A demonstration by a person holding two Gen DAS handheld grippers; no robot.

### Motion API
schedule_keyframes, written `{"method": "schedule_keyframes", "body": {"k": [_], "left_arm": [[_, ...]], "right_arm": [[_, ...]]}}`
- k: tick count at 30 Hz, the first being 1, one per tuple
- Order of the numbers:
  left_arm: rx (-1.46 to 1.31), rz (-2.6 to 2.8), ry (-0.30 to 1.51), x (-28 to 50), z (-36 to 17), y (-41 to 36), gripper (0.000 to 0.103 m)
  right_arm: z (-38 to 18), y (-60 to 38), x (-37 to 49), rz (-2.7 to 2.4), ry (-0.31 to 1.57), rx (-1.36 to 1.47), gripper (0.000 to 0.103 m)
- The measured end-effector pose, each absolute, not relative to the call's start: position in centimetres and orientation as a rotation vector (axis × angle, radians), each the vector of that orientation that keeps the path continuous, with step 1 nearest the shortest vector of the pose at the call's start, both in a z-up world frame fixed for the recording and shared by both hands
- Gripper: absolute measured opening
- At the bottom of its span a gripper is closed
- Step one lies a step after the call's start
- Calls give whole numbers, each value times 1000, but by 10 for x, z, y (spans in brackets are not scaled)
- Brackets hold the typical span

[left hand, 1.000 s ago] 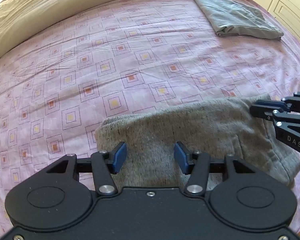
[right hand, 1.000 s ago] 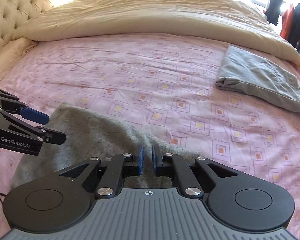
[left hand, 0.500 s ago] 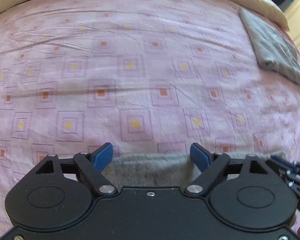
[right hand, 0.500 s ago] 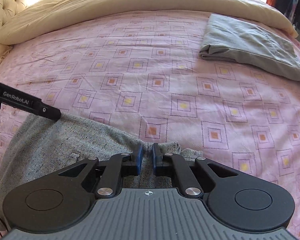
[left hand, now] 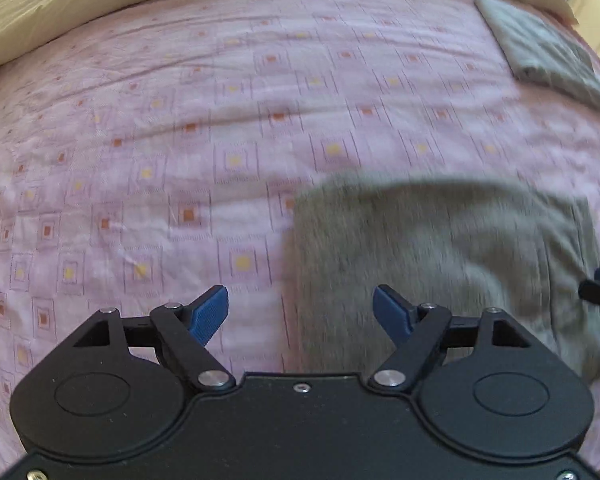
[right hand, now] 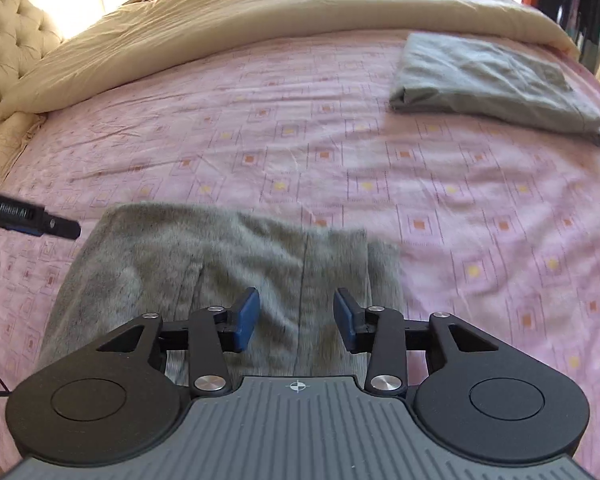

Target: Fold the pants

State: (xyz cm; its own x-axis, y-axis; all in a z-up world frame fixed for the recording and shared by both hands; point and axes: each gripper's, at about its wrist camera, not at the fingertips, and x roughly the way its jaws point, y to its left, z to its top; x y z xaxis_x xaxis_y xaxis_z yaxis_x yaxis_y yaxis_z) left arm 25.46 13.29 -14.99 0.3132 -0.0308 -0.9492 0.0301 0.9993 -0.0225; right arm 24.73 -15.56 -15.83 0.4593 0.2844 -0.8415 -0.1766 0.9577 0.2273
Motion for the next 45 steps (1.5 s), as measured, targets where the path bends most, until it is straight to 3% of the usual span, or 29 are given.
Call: {"method": "schedule_keyframes", "body": {"k": [2, 5, 8, 11, 15, 21, 29, 31, 32, 33, 34, 35, 37, 45], "left_arm": [[2, -78, 1303, 235, -162, 125, 80], [-15, -79, 1322, 219, -174, 119, 81], [-41, -21, 1306, 223, -175, 122, 92], [-91, -5, 1310, 236, -180, 129, 96], [-105, -3, 1333, 256, -186, 131, 103], [-116, -43, 1335, 263, -195, 132, 103], [-217, 15, 1363, 260, -195, 134, 103], [-267, 20, 1364, 258, -194, 136, 95], [-284, 12, 1357, 257, -192, 135, 84], [-302, -4, 1349, 254, -187, 134, 68], [-323, -24, 1343, 253, -184, 133, 58], [-354, -38, 1338, 251, -179, 130, 38], [-300, 20, 1316, 247, -168, 122, 17], [-344, 41, 1195, 227, -125, 125, 13]], "right_arm": [[-166, -166, 232, 246, 1079, 143, 42], [-169, -174, 221, 212, 1073, 148, 58], [-166, -179, 226, 215, 1083, 162, 60], [-167, -180, 234, 224, 1082, 157, 60], [-180, -182, 250, 252, 1098, 170, 69], [-195, -190, 263, 297, 1135, 293, 85], [-202, -201, 258, 297, 1134, 439, 87], [-204, -208, 259, 303, 1151, 518, 87], [-204, -209, 260, 310, 1165, 522, 78], [-204, -207, 262, 328, 1183, 497, 52], [-201, -205, 262, 353, 1186, 471, 46], [-198, -204, 260, 362, 1174, 450, 38], [-189, -201, 256, 382, 1152, 415, 30], [-146, -179, 236, 407, 1042, 334, 25]]}}
